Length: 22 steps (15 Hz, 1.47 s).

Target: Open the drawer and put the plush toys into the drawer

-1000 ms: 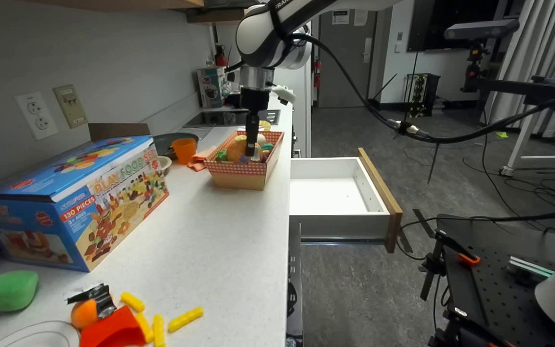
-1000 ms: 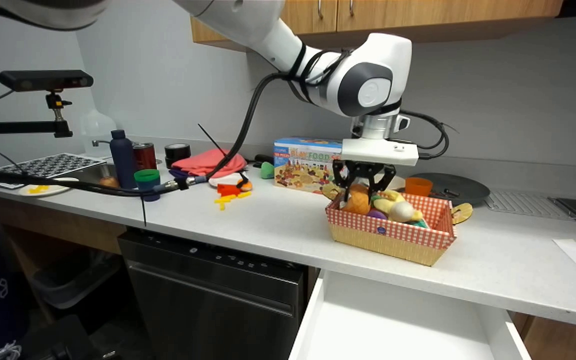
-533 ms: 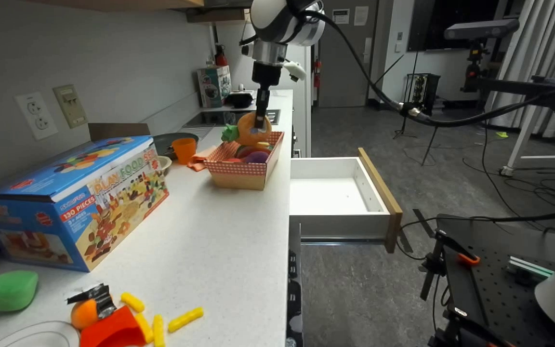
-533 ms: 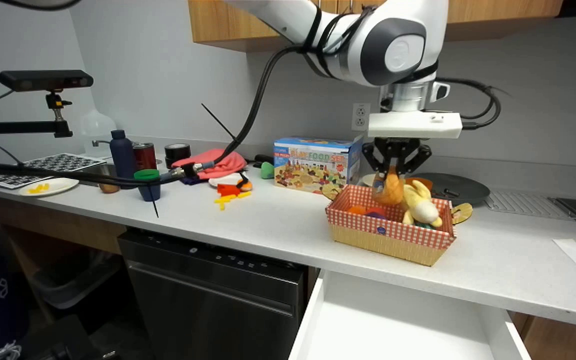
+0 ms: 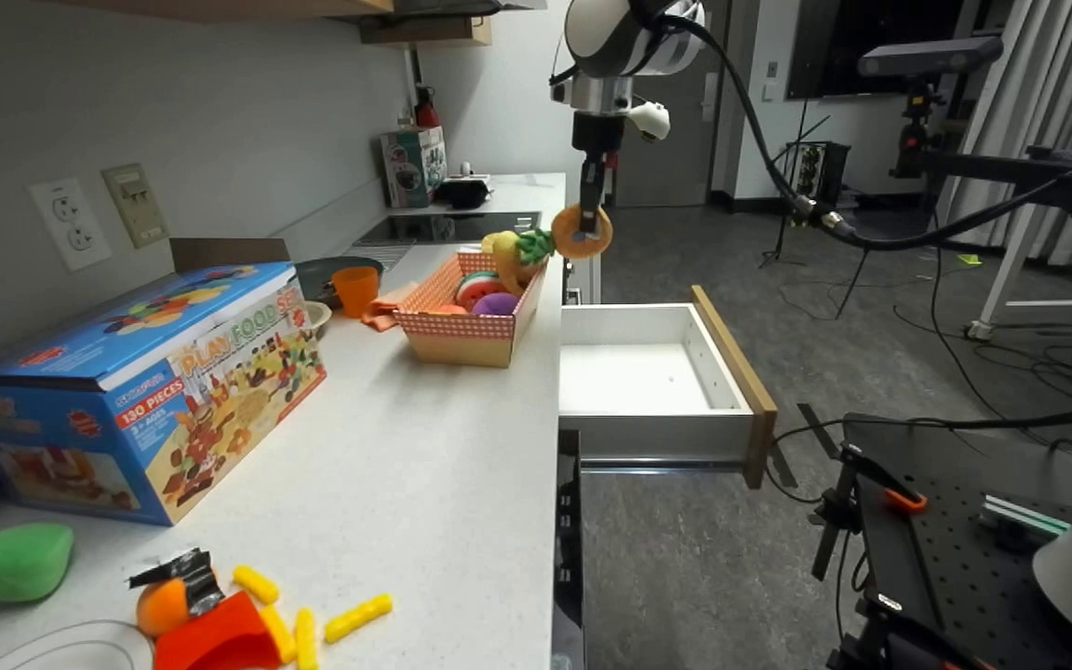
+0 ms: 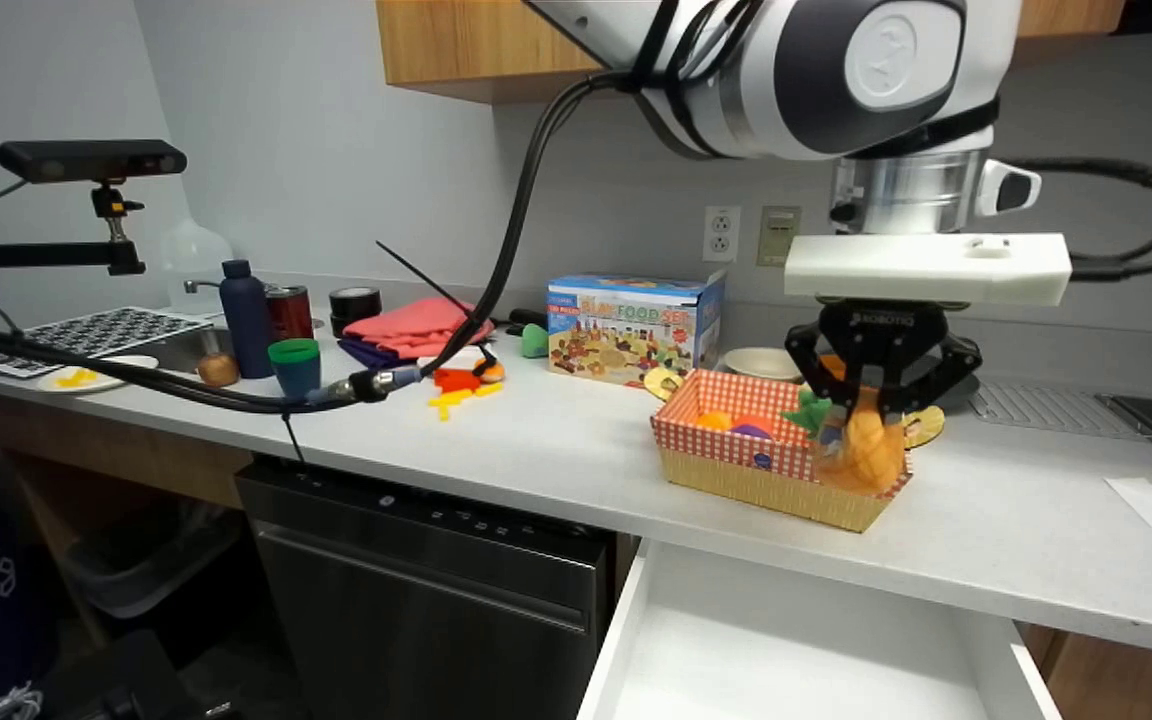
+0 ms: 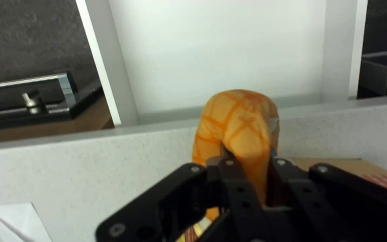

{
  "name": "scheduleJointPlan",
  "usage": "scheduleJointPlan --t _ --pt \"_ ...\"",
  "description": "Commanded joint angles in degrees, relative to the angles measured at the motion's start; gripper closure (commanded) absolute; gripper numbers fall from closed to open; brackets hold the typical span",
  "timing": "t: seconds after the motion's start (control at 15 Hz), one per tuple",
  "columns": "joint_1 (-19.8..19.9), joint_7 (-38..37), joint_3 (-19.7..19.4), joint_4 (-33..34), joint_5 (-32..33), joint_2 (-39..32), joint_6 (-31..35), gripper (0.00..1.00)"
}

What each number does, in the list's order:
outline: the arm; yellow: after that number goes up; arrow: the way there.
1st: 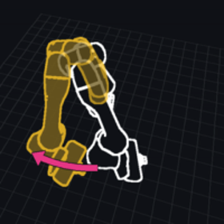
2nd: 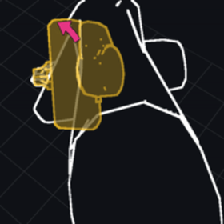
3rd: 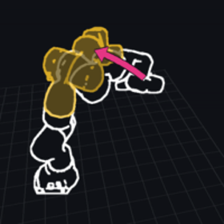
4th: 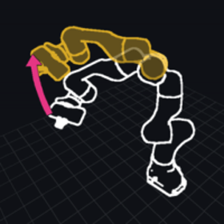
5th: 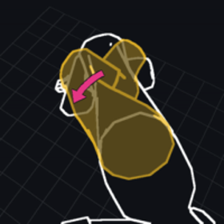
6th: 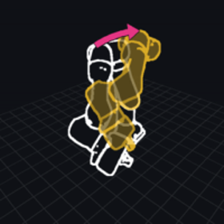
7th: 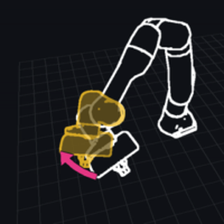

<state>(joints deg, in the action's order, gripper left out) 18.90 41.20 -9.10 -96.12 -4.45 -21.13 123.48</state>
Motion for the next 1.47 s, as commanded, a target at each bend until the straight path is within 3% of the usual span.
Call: scheduleJointPlan --t 0.0,0.47,0.53,0.67,1.13,1.4 --pt "0.0 -4.4 -1.5 -4.7 3.5 1.2 -1.0 0.96" --pt "-0.5 -13.1 -2.8 -6.1 11.2 -2.2 -1.8 0.96" --pt "-0.6 -14.2 -2.7 -6.0 12.3 -2.5 -1.8 0.6" --pt "-0.4 -15.2 -2.4 -5.9 13.0 -2.6 -1.2 0.53" --pt "-0.4 -15.6 -1.2 -2.1 11.6 -0.7 -1.3 0.0" --pt "-0.7 -15.6 -0.3 1.3 10.2 -1.0 -0.4 0.0"
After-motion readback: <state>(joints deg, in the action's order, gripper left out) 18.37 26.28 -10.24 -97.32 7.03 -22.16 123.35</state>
